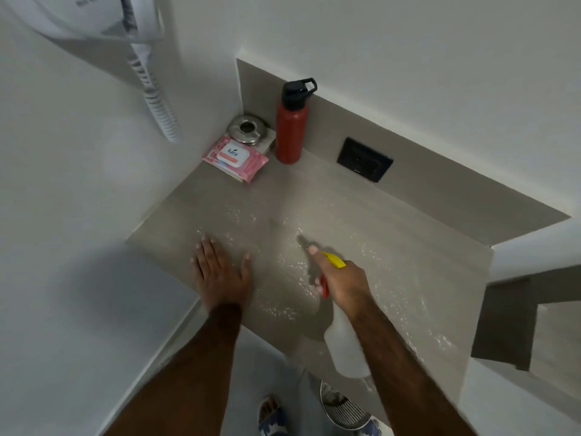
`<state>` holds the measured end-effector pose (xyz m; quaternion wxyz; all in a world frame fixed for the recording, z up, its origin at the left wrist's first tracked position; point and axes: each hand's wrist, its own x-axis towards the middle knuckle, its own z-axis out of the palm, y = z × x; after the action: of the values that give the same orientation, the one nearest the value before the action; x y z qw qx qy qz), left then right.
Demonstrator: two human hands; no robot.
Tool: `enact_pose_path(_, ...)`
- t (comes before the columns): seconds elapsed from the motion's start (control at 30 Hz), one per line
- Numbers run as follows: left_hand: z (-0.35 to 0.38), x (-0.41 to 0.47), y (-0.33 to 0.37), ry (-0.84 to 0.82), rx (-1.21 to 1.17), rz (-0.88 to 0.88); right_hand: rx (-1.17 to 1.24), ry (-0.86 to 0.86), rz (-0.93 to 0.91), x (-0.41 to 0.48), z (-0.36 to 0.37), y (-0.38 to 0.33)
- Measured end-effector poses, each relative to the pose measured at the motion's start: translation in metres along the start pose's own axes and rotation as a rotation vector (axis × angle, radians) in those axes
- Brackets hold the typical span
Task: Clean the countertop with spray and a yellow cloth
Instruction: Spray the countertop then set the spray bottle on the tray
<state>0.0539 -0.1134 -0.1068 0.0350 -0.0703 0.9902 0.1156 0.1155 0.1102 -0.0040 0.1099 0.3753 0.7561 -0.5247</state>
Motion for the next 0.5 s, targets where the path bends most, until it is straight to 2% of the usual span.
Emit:
enact_pose_path(0.27, -0.008, -0.003, 0.003, -0.014, 0.012, 0.015, -0.082, 0.186, 0.028, -0.009, -0.064, 0.033)
enact_pose_path(0.5, -0.003, -0.003, 0.002, 0.025, -0.011, 0.019, -0.165, 0.287, 0.137, -0.019, -0.102, 0.050)
